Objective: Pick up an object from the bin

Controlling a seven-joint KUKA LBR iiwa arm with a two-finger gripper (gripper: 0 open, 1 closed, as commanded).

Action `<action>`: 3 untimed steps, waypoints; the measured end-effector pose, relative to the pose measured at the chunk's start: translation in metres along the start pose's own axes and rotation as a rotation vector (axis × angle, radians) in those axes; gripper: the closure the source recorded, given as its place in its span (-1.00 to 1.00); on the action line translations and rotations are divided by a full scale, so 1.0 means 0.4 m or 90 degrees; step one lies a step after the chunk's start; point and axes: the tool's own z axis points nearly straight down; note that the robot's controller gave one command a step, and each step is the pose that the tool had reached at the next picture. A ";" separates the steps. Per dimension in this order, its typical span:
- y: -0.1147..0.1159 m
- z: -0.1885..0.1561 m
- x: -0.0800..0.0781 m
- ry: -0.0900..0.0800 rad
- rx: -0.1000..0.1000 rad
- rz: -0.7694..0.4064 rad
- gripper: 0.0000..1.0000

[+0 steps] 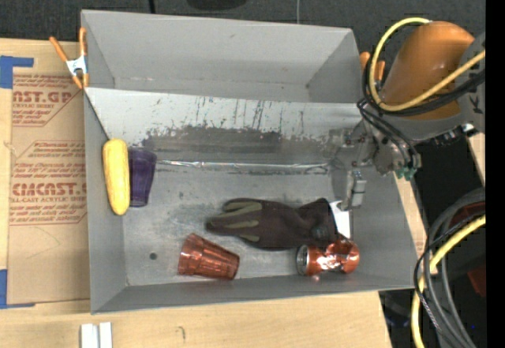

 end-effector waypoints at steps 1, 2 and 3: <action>0.022 0.115 0.004 -0.003 0.001 -0.045 -1.00; 0.052 0.220 0.034 -0.001 -0.001 -0.004 -1.00; 0.041 0.285 0.032 0.000 -0.001 0.027 -1.00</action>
Offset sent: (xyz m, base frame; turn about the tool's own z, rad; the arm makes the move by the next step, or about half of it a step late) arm -0.0222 0.0289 -0.1135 0.0638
